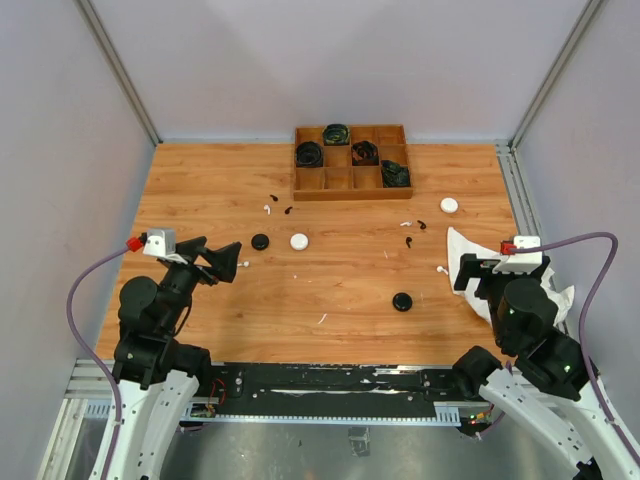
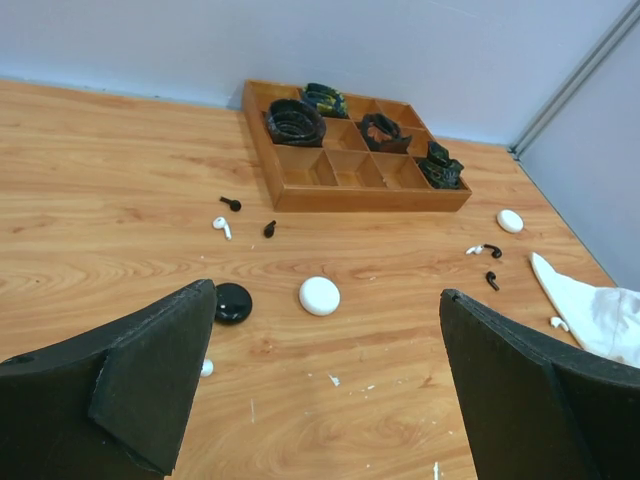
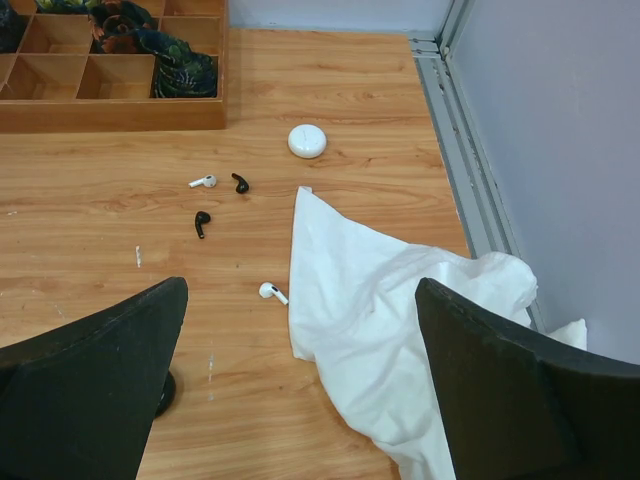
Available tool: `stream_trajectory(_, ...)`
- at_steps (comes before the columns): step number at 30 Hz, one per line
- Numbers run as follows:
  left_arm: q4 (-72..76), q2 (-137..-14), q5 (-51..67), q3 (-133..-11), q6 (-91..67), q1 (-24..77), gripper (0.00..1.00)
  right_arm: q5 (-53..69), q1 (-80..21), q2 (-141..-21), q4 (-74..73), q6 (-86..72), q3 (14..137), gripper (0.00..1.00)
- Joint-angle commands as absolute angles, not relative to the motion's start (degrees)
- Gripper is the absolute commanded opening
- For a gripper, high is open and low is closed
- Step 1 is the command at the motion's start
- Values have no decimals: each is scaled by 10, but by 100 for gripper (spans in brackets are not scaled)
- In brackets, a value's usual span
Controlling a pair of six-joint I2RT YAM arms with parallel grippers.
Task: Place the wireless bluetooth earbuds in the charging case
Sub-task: Pick up the charging case at the center of the board.
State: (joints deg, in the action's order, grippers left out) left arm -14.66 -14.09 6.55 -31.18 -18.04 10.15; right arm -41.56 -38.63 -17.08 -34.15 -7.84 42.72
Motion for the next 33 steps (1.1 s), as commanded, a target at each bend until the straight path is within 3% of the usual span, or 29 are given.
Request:
stream_trajectory(1,-126,-146,75,-307,-180,102,99,-415,-393,-162,-332,-76,425,98)
stream_trajectory(19,-117,-198,78,-310,-217,102,99,-407,-393,-122,-323,-74,411,99)
stream_trajectory(33,-102,-543,29,-376,-258,103,88,-372,-392,-168,-328,-67,415,99)
